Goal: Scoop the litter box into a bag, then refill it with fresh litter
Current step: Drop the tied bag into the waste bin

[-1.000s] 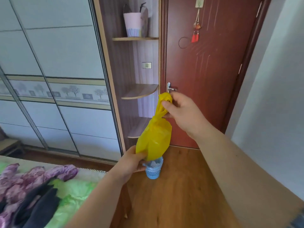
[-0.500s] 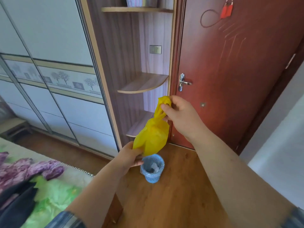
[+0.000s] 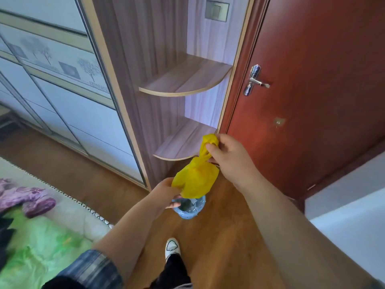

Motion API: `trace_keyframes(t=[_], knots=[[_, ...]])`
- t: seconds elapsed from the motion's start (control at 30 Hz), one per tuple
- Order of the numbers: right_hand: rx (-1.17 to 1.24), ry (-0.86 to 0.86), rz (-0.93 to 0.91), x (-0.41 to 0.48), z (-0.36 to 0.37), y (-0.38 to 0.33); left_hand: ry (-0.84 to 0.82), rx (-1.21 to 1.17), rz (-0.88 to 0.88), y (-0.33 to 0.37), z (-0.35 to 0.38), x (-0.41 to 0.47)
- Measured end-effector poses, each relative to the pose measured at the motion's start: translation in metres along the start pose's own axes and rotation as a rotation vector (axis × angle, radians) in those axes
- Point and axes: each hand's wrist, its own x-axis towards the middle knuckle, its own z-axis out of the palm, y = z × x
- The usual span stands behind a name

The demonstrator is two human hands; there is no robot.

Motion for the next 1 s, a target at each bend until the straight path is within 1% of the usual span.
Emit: trace_keyframes(t=[0.13, 0.23, 0.3, 0.37, 0.47, 0.5, 0.57, 0.63, 0.7, 0.77, 0.87, 0.93, 1.0], knots=[[-0.057, -0.035, 0.136, 0.066, 0.025, 0.059, -0.034, 0.207, -0.011, 0.005, -0.018, 0.072], [-0.076, -0.057, 0.271, 0.107, 0.048, 0.111, -0.068, 0.237, -0.071, 0.0, -0.027, 0.129], [-0.051, -0.063, 0.361, 0.131, 0.063, 0.15, -0.045, 0.246, -0.132, -0.01, -0.035, 0.173], [-0.041, -0.052, 0.439, 0.151, 0.076, 0.192, 0.014, 0.219, -0.219, -0.033, -0.044, 0.217], [-0.041, -0.053, 0.563, 0.179, 0.097, 0.26, 0.067, 0.09, -0.338, -0.073, -0.051, 0.273], [-0.053, -0.055, 0.592, 0.187, 0.106, 0.288, 0.079, 0.114, -0.36, -0.086, -0.052, 0.291], [-0.083, -0.074, 0.63, 0.205, 0.123, 0.348, 0.199, 0.167, -0.403, -0.12, -0.052, 0.329], [-0.108, -0.106, 0.681, 0.222, 0.142, 0.414, 0.257, 0.225, -0.398, -0.153, -0.053, 0.365], [-0.182, -0.145, 0.72, 0.236, 0.162, 0.478, 0.268, 0.308, -0.407, -0.19, -0.052, 0.393], [-0.267, -0.177, 0.754, 0.248, 0.18, 0.526, 0.259, 0.376, -0.383, -0.228, -0.049, 0.419], [-0.295, -0.247, 0.836, 0.26, 0.197, 0.602, 0.252, 0.38, -0.404, -0.27, -0.041, 0.448], [-0.31, -0.276, 0.88, 0.26, 0.202, 0.642, 0.234, 0.389, -0.444, -0.289, -0.035, 0.458], [-0.298, -0.299, 0.917, 0.259, 0.203, 0.658, 0.193, 0.47, -0.447, -0.297, -0.031, 0.465]])
